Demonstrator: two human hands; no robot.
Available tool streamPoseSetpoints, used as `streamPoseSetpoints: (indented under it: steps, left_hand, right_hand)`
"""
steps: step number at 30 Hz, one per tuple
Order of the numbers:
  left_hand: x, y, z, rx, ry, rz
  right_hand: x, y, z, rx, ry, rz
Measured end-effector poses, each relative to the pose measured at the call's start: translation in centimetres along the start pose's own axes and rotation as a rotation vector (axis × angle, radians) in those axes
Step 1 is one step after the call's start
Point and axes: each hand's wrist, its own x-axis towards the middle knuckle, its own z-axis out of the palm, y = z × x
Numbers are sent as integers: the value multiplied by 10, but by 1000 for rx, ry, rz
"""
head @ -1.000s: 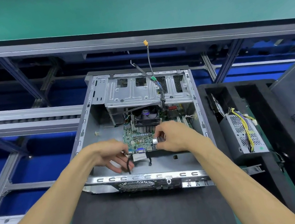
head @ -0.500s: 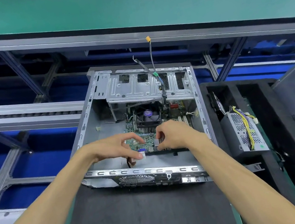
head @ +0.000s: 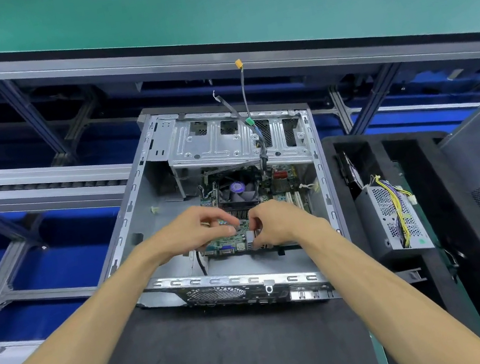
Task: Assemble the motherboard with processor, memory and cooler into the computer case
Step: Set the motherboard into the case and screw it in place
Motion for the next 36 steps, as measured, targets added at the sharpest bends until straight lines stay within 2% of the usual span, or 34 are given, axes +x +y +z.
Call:
streamPoseSetpoints:
  steps: [5, 11, 17, 26, 36]
  left_hand:
    - [4, -1, -1, 20, 163, 48]
    - [5, -4, -8, -170, 152, -8]
    - [7, -9, -11, -220, 52, 6]
    - [5, -4, -15, -566, -115, 26]
    - [-7, 4, -19, -554, -348, 69]
  right_hand:
    - [-1, 1, 0, 32, -6, 8]
    - [-2, 0, -1, 28, -5, -2]
    - [-1, 0, 0, 21, 3, -9]
    - [1, 3, 1, 40, -10, -2]
    - [2, 4, 2, 40, -18, -13]
